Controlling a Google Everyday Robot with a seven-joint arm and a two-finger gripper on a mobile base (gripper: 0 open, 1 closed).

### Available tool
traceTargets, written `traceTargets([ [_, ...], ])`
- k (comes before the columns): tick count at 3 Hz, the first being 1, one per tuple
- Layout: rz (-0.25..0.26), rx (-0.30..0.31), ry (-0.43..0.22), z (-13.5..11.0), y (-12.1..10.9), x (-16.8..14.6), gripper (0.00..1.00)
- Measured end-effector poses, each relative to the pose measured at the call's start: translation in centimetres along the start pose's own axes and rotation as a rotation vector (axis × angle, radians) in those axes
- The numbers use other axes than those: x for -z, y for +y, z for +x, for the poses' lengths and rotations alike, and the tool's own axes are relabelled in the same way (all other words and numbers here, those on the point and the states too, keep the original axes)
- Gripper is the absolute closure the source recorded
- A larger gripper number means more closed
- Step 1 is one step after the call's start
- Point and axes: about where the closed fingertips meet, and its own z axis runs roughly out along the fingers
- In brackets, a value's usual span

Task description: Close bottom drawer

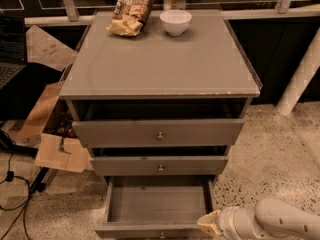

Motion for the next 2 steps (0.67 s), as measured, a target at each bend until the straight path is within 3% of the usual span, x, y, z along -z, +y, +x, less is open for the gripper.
traceTargets([
  [2, 0.01, -0.12, -0.001, 5.0, -2.0, -5.9, 1.0],
])
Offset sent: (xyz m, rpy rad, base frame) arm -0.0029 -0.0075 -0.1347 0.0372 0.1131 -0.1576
